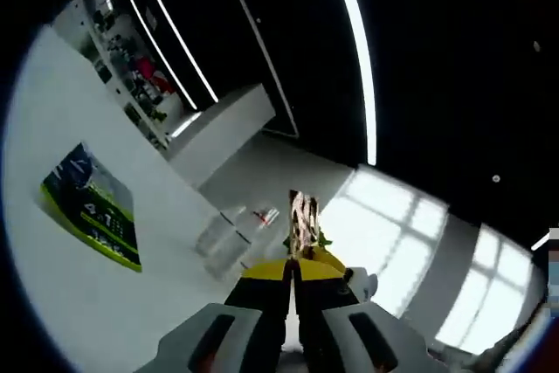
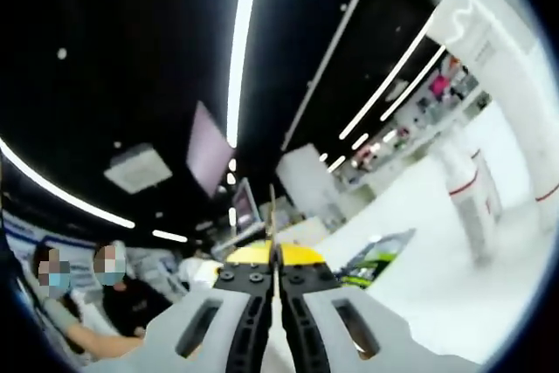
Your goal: Arrange the skincare products in the storage area until every visible bottle or jar stands upright without overlapping.
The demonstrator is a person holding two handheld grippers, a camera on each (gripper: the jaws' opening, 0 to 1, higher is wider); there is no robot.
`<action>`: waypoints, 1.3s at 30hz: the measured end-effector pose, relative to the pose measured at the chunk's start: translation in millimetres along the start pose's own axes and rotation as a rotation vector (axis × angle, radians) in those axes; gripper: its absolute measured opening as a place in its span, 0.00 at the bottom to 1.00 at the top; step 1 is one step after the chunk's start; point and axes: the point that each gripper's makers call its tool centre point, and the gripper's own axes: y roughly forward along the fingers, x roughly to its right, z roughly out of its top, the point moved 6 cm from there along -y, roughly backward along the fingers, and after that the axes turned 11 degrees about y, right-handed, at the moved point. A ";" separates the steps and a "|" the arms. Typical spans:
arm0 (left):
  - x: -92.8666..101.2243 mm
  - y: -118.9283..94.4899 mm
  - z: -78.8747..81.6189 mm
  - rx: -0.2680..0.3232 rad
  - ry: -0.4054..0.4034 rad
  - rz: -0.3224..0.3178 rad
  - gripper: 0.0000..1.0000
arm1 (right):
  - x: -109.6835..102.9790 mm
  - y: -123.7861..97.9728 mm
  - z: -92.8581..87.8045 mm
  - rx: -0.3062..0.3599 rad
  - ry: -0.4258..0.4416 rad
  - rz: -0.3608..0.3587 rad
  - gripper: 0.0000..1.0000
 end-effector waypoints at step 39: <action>16.0 -5.4 -11.7 -0.038 0.111 0.000 0.01 | -7.1 0.4 -32.0 -0.211 -0.051 -0.006 0.02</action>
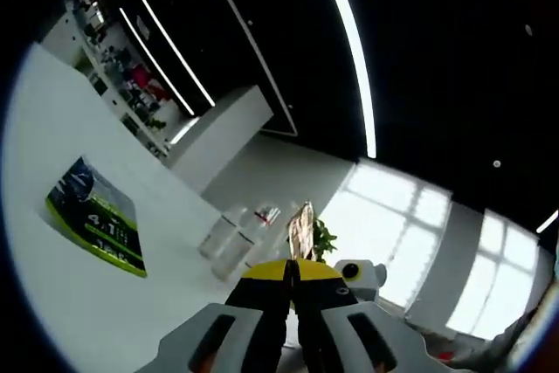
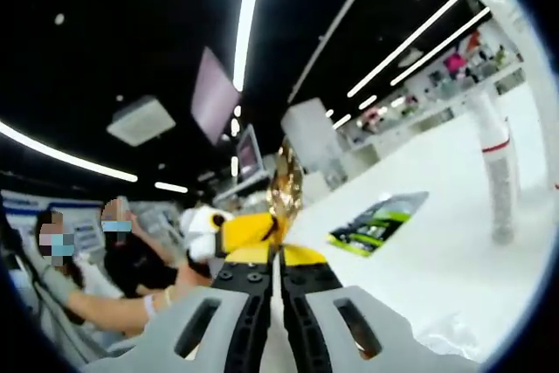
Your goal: Arrange the skincare products in the storage area until every visible bottle or jar stands upright without overlapping.
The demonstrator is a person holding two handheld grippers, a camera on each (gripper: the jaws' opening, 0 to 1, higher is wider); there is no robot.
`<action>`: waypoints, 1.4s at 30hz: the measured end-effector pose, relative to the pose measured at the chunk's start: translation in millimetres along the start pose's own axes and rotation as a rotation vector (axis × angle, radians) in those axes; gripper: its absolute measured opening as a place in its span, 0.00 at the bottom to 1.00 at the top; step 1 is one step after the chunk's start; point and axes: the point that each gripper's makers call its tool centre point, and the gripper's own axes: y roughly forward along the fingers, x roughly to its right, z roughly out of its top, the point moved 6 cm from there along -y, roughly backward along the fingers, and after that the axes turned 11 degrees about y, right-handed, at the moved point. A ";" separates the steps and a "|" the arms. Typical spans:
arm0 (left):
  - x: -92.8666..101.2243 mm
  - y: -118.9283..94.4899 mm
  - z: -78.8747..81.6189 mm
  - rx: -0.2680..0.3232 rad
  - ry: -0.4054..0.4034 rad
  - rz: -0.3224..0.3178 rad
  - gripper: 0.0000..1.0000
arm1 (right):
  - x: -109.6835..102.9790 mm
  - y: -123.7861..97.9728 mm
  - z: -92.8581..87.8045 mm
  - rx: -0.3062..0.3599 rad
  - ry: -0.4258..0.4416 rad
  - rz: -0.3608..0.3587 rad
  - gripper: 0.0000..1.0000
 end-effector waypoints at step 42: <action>-15.0 12.7 7.2 -0.057 0.062 -0.069 0.01 | 8.9 -16.9 38.0 0.266 0.284 0.107 0.00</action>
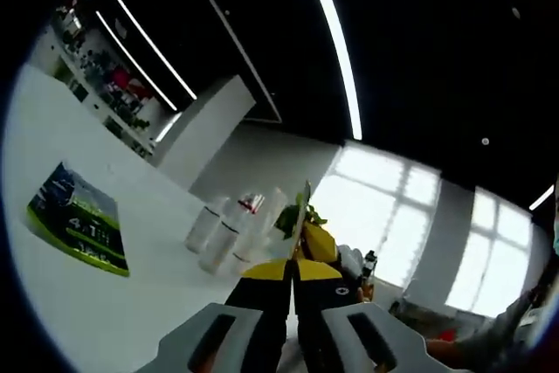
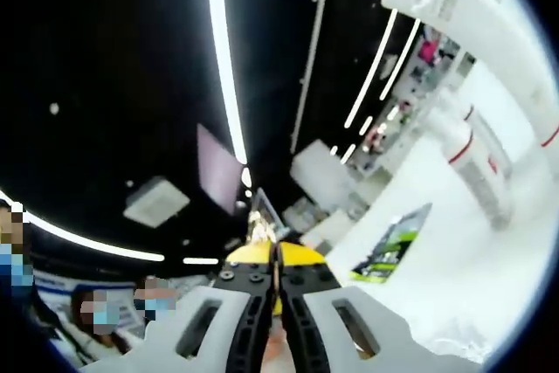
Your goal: Arrange the skincare products in the storage area until every visible bottle or jar stands upright without overlapping.
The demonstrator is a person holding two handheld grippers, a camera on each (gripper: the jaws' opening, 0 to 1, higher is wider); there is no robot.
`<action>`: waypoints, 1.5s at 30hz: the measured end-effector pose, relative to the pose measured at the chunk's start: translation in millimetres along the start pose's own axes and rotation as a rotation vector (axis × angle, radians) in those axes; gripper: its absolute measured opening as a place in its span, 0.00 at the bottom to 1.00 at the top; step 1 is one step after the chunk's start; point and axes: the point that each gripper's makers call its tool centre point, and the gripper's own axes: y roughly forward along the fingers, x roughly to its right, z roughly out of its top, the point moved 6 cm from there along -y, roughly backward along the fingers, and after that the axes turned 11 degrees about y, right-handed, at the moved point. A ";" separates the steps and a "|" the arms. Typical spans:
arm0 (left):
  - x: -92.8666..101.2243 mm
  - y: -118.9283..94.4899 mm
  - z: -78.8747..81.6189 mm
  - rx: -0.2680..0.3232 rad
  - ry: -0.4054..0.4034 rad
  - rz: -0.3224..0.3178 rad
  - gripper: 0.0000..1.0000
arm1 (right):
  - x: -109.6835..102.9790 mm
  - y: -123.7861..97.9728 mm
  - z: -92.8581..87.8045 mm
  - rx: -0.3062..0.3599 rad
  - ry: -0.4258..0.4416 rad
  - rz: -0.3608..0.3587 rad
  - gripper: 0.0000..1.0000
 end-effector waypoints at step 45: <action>-7.6 -9.6 9.2 0.135 -0.122 0.049 0.04 | 7.1 1.0 -5.2 -0.050 0.013 -0.053 0.00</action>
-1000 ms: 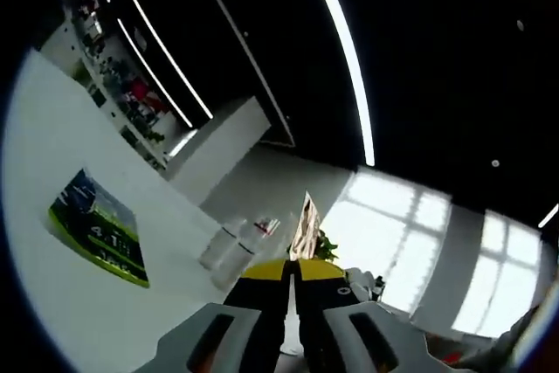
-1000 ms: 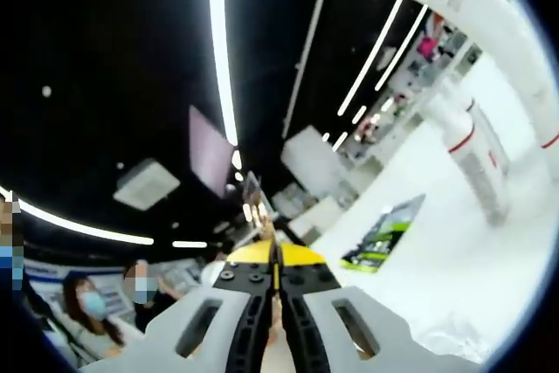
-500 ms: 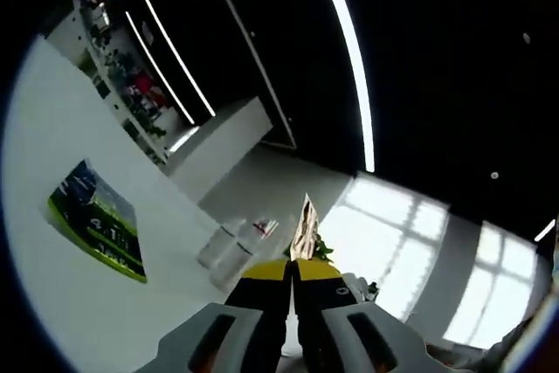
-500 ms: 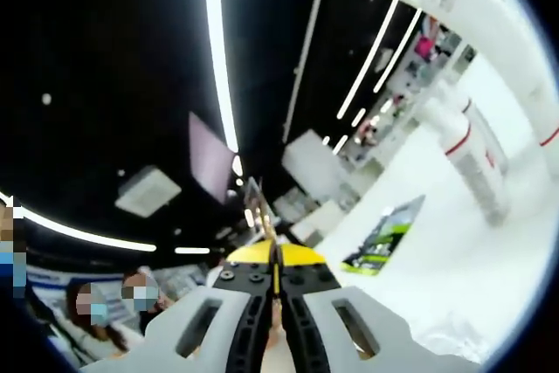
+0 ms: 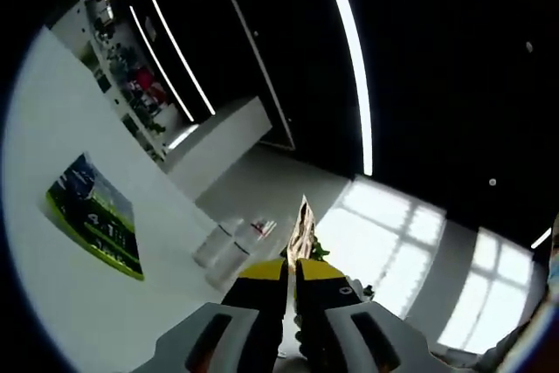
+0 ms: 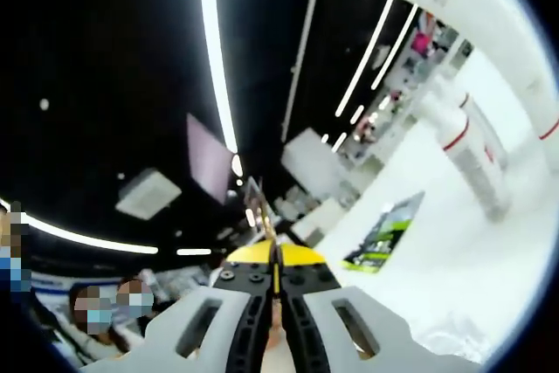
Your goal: Arrange the skincare products in the storage area until every visible bottle or jar stands upright without overlapping.
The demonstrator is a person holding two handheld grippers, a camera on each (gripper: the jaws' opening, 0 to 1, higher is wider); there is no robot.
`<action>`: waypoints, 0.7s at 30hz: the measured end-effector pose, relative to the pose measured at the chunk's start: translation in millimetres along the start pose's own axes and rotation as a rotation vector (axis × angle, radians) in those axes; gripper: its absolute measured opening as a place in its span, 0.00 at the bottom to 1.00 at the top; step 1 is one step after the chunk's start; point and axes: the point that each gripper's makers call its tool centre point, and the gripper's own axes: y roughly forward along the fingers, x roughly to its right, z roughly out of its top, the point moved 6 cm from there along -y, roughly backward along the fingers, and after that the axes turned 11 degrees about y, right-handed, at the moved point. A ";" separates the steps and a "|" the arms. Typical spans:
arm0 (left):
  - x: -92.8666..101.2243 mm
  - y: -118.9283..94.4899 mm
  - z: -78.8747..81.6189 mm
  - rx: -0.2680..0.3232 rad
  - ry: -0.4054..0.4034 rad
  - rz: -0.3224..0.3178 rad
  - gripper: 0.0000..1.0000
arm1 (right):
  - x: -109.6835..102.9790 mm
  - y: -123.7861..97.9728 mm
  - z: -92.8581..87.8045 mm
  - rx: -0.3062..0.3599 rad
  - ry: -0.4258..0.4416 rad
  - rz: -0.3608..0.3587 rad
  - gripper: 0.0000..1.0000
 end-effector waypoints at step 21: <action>-4.0 1.2 1.3 0.002 -0.003 0.011 0.08 | -1.7 1.0 -1.4 -0.007 0.024 0.014 0.00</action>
